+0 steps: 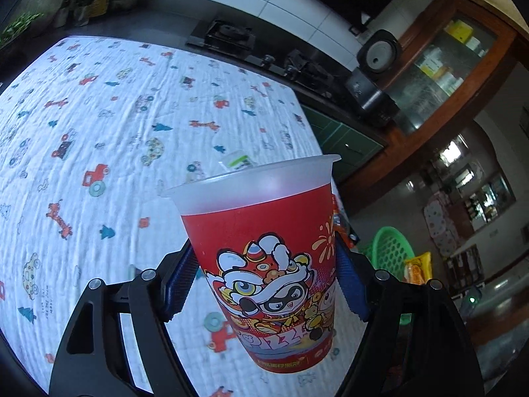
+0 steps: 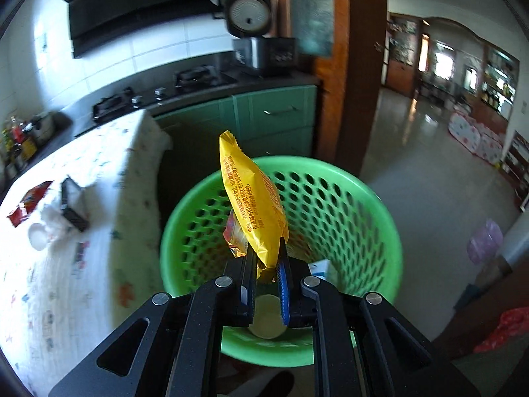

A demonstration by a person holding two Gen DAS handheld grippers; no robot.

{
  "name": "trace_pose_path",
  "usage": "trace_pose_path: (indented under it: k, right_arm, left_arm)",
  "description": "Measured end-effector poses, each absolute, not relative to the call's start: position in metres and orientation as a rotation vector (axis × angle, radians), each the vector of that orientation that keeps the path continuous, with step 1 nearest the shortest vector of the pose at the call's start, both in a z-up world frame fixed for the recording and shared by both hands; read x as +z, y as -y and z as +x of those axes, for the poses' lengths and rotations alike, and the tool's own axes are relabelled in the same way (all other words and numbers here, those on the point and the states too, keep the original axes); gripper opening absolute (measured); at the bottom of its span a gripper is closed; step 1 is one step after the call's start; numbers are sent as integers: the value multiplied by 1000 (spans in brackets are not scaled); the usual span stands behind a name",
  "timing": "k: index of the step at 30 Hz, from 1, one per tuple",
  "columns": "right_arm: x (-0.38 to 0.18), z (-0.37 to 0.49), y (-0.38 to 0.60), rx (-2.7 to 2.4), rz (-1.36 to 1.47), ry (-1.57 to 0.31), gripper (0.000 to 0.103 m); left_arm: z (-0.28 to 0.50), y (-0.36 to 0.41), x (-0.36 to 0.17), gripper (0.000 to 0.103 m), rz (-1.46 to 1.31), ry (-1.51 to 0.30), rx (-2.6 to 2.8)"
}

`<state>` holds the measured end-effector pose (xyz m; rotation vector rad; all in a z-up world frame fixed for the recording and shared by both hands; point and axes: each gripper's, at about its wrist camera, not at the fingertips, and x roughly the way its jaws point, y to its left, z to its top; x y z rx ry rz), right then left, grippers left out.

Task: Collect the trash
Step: 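Release the yellow wrapper with the right gripper while the left gripper drops the red cup into the basket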

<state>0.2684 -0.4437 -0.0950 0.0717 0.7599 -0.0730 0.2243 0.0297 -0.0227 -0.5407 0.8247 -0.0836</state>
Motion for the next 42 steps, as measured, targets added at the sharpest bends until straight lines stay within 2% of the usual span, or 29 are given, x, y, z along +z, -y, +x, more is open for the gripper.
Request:
trace_pose_path:
  k: [4, 6, 7, 9, 16, 22, 32, 42]
  right_arm:
    - [-108, 275, 462, -119, 114, -784, 13]
    - [-114, 278, 470, -131, 137, -795, 19]
    - [-117, 279, 472, -138, 141, -798, 27]
    - [-121, 279, 479, -153, 150, -799, 34]
    - [-110, 264, 490, -148, 161, -765, 44]
    - [-97, 237, 493, -146, 142, -719, 53]
    - [-89, 196, 507, -140, 133, -675, 58]
    - [-102, 184, 511, -125, 150, -694, 58]
  left_arm:
    - [236, 8, -15, 74, -515, -845, -187]
    - [243, 27, -13, 74, -499, -855, -229]
    - [247, 38, -11, 74, -488, -861, -253]
    - [255, 59, -9, 74, -474, -874, -294]
    - [284, 143, -5, 74, -370, -901, -444]
    - [318, 222, -27, 74, -300, -970, -558]
    - [358, 327, -74, 75, -196, -1054, -682]
    - [363, 369, -115, 76, -100, -1072, -661]
